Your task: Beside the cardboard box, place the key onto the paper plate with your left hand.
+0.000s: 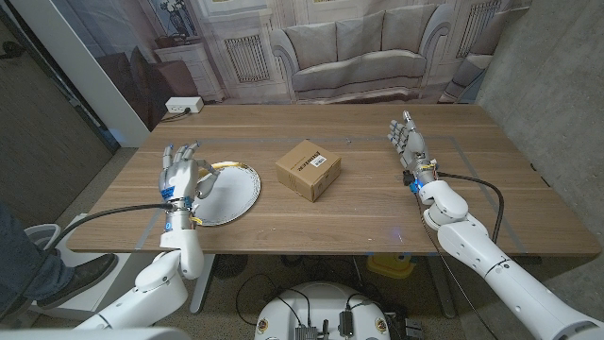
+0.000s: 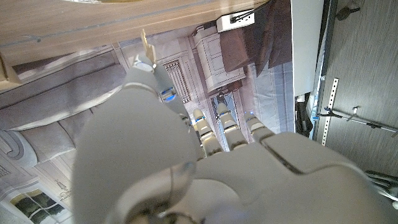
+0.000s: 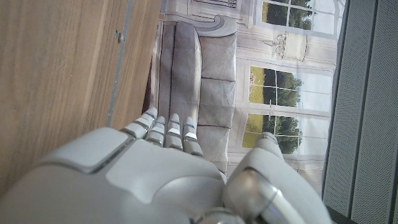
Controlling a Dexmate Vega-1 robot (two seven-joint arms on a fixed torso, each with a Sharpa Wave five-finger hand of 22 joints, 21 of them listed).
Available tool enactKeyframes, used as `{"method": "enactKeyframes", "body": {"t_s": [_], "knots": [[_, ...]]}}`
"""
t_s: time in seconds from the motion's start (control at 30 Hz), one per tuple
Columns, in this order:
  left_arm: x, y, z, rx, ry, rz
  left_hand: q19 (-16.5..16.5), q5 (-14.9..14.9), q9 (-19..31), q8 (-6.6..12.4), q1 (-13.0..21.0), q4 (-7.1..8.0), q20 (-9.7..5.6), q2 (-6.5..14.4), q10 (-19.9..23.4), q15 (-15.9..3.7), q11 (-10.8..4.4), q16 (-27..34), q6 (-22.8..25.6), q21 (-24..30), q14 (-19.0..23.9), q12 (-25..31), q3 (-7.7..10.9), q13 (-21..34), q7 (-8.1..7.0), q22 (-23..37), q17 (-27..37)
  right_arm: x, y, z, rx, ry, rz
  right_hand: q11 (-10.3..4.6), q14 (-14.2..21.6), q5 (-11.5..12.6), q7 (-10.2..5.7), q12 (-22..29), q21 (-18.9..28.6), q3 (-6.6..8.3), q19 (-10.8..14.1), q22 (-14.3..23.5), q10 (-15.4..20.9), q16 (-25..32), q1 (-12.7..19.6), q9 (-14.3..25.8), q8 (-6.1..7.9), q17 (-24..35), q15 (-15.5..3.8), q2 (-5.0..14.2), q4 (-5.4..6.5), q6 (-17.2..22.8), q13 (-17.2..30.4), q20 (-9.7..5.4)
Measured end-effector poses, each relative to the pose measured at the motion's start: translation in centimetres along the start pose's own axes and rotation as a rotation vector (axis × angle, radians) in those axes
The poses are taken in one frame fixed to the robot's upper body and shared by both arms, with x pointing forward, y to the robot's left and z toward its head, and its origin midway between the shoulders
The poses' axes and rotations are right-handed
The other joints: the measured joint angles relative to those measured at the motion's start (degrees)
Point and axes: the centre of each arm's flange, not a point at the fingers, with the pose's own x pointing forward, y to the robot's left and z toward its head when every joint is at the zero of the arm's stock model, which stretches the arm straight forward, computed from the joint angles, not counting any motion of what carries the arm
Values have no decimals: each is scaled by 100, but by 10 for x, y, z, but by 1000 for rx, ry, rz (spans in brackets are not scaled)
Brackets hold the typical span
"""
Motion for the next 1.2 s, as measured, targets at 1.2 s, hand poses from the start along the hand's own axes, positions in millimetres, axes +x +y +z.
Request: {"method": "enactKeyframes", "body": {"t_s": [1.2], "knots": [[-4, -22, -3, 13, 13, -53, -1, 0, -37, 44, 0, -1, -1, 0, 31, 0, 31, 0, -10, 0, 0, -35, -1, 0, 10, 0, -1, 4, 3, -1, -2, 18, -3, 0, 0, 0, 31, 0, 0, -16, 0, 0, 0, 0, 16, 0, 0, 0, 0, 15, -16, 31, 0, 0]]}}
